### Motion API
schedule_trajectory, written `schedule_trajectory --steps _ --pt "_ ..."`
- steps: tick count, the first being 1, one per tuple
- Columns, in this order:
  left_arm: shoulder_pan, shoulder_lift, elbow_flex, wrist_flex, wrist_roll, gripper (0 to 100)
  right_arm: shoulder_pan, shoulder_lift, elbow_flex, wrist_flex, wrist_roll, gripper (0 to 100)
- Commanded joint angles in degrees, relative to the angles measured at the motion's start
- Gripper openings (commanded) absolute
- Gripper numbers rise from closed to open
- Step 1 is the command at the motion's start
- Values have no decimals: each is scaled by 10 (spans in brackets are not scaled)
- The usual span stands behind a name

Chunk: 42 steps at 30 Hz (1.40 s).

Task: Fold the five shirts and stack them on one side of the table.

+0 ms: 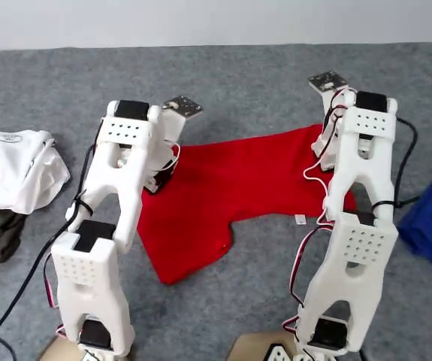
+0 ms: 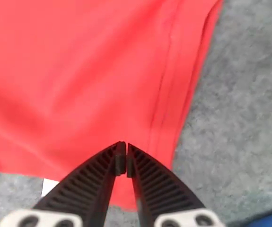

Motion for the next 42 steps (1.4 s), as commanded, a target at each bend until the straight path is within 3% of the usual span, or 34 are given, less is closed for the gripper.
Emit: schedule_trajectory --steps 1,14,25,42 --pt "3 -39 -1 16 -3 8 2 17 -28 -29 -5 14" --pt "0 -39 0 16 -2 8 -22 50 -29 -225 -4 13" --pt "2 -40 0 17 11 8 -26 29 -29 -114 -6 13" --pt "0 -39 0 17 14 8 -51 58 -29 -334 -4 13"
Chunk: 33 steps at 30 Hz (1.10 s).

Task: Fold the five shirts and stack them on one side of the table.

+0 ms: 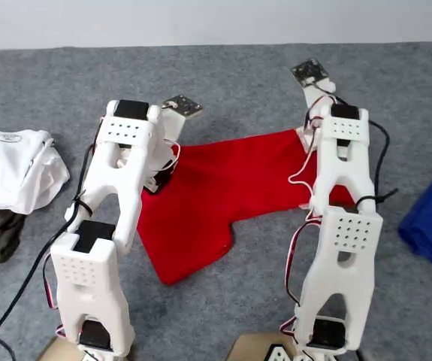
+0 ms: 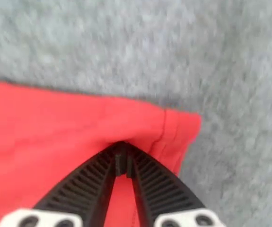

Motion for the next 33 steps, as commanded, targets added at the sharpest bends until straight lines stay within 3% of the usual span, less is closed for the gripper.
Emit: schedule_trajectory --steps 1,6,20,24,27,33 --pt "0 -39 0 17 6 8 -8 -30 -25 -29 -3 12" --pt "1 -39 0 17 6 8 -8 -65 -25 23 -4 11" --pt "0 -40 0 17 6 8 14 -186 -25 290 -5 20" --pt "0 -40 0 17 6 8 45 -186 -25 361 -13 108" --pt "0 -40 0 17 6 8 76 -186 -25 385 -52 161" --pt "2 -40 0 17 6 8 112 -161 -21 389 -56 167"
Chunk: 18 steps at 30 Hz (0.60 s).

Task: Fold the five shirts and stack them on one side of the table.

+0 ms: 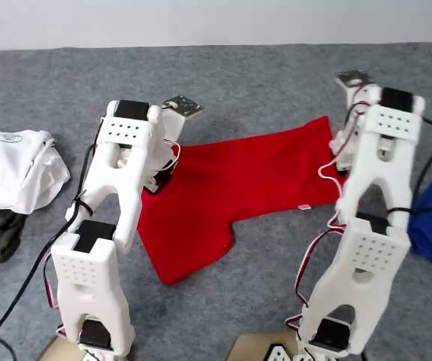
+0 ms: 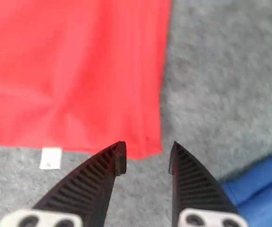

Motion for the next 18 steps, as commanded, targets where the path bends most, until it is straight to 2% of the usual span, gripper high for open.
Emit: schedule_trajectory --steps 1,8,16,18 --pt "3 -40 0 17 6 8 14 -7 -21 7 -6 167" --pt "1 -40 0 17 6 8 12 64 -21 7 -11 166" --pt "0 -40 0 17 6 8 12 79 -21 7 -31 163" --pt "0 -40 0 17 6 8 11 76 -21 7 -31 127"
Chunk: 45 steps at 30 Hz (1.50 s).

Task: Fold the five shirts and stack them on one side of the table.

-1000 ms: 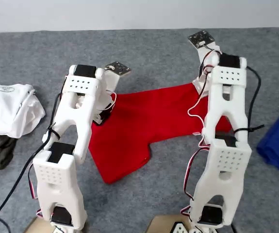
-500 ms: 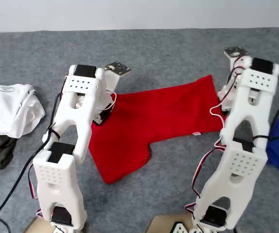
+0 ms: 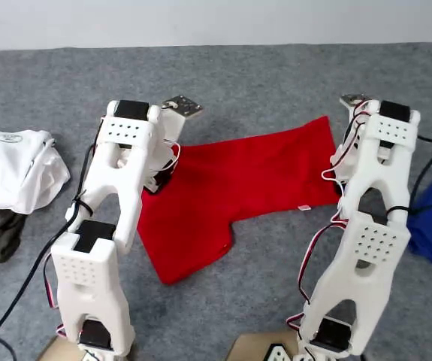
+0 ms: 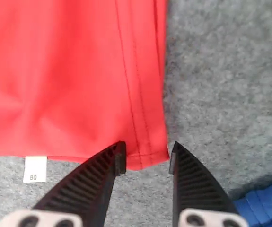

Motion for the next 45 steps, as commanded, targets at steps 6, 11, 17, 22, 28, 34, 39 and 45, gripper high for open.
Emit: schedule_trajectory --steps 6,11,17,22,28,34,39,45 --pt "0 -40 0 17 6 8 -10 -22 -25 6 -7 15" --pt "0 -40 0 17 6 8 -15 -43 -25 3 -4 9" --pt "0 -40 0 17 6 8 -85 -107 -25 -42 6 9" --pt "-1 -40 0 18 6 8 -145 -145 -25 -124 44 9" --pt "-1 -40 0 18 6 8 -118 -163 -23 -150 67 9" --pt "0 -39 0 17 6 8 -49 -131 -20 -63 70 9" --pt "2 -39 0 17 5 8 0 -109 -20 -11 71 9" --pt "3 -39 0 17 5 8 20 -114 -24 49 71 29"
